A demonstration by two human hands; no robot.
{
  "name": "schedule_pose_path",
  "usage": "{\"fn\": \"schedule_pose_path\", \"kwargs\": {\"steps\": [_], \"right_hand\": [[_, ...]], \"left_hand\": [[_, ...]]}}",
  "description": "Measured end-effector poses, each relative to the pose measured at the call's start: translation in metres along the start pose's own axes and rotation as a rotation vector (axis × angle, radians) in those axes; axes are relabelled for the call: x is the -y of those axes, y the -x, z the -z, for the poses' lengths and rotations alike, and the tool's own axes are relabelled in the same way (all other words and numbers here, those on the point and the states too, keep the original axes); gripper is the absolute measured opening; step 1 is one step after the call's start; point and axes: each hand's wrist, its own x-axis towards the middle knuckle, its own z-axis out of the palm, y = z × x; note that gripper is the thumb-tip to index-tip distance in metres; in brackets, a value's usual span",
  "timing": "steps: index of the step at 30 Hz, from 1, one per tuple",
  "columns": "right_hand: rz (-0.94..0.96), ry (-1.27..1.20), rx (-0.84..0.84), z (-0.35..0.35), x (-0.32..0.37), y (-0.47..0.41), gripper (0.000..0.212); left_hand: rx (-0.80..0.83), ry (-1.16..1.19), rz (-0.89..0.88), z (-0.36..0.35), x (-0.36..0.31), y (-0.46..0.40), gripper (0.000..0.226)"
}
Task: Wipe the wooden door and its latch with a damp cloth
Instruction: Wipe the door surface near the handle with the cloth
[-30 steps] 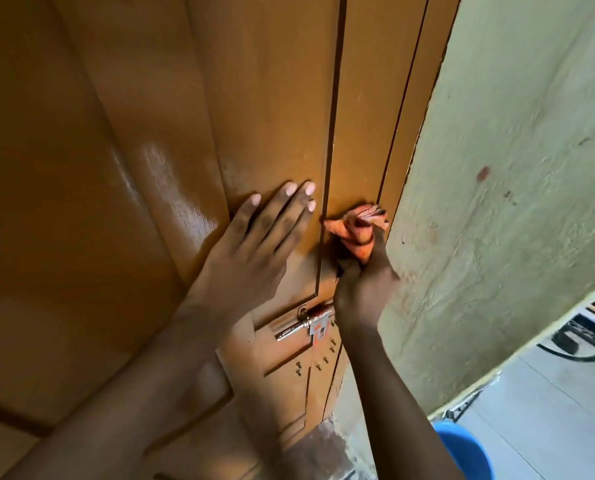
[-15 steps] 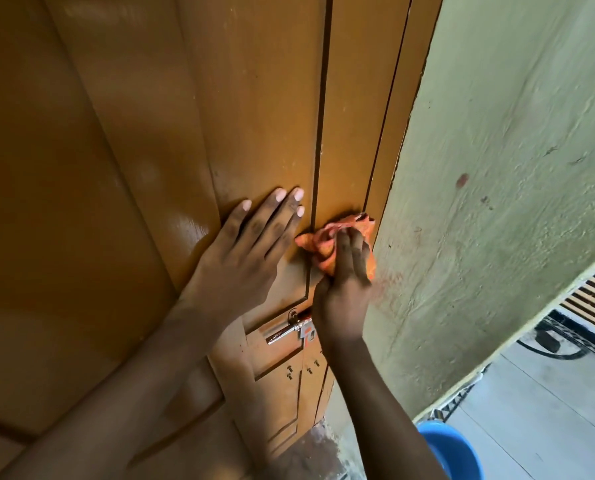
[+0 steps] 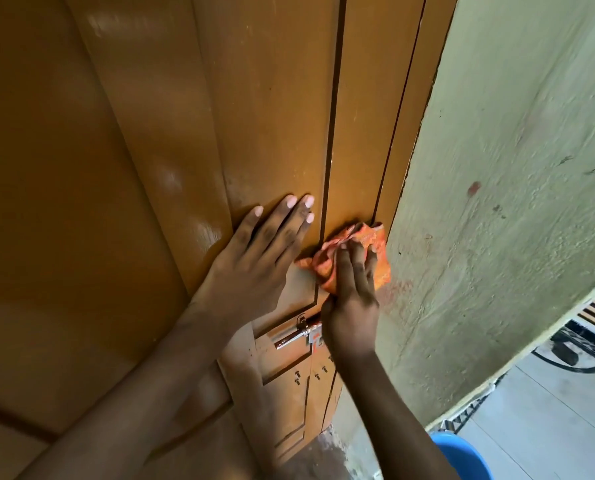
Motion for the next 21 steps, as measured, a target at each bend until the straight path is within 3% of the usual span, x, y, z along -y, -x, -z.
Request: {"fn": "schedule_pose_path", "kwargs": {"steps": [2,7,9,13,18,21], "right_hand": [[0.026,0.034,0.015,0.008,-0.012,-0.009,0.058],[-0.321,-0.129,-0.042,0.011,-0.006,-0.039,0.051],[-0.256,-0.139,-0.019,0.007,0.007,-0.021,0.064],[-0.003,-0.011,0.019,0.005,-0.005,0.007,0.067],[-0.300,-0.258,-0.107,0.012,-0.005,-0.036,0.048],[-0.295,-0.242,-0.082,0.007,0.004,-0.029,0.061]], "left_hand": [[0.018,0.024,0.002,0.001,0.000,0.000,0.070],[0.044,0.007,-0.002,0.003,-0.001,-0.001,0.073],[0.034,0.005,-0.003,0.004,-0.001,-0.001,0.071],[0.026,-0.007,-0.010,0.004,-0.001,-0.001,0.073],[0.021,0.001,-0.007,0.004,0.000,-0.001,0.079],[0.026,0.004,-0.011,0.005,0.000,-0.001,0.079]]}}
